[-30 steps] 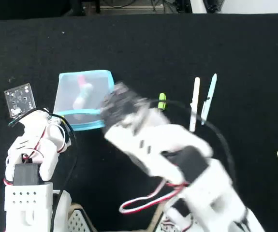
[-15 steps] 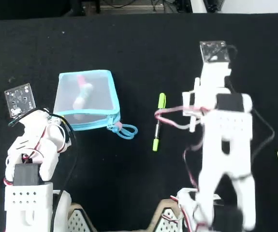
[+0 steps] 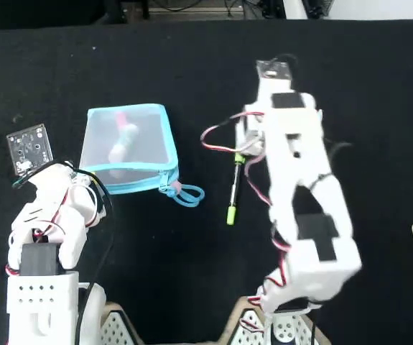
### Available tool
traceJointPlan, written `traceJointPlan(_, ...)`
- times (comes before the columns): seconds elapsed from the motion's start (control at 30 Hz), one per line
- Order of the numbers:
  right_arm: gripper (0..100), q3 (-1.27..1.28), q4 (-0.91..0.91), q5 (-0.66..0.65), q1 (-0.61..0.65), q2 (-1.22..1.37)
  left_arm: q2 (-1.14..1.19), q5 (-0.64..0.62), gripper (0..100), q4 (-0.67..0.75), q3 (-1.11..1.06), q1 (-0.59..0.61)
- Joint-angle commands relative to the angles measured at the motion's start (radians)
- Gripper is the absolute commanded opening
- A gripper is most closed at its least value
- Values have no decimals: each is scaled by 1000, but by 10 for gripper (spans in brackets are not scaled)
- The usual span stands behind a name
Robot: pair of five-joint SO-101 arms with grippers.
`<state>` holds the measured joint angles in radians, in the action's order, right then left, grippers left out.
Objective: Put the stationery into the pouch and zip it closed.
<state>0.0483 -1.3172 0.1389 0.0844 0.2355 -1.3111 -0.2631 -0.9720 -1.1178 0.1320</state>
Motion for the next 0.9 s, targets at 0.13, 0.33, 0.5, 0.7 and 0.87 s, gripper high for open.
traceJointPlan(0.13, 173, -280, 6, 54, 52, 222, -12, -3, 30, 18, 12, 7)
traceJointPlan(0.33, 173, -430, -3, 48, 49, 404, -12, -3, 30, 18, 12, 7)
traceJointPlan(0.5, 41, -507, -60, 3, 12, 472, -12, -3, 30, 18, 10, 7)
traceJointPlan(0.7, 12, -631, -215, -44, -11, 473, -12, -3, 30, 18, 10, 7)
traceJointPlan(0.87, 11, -713, -331, -44, -11, 479, -12, -3, 30, 18, 10, 7)
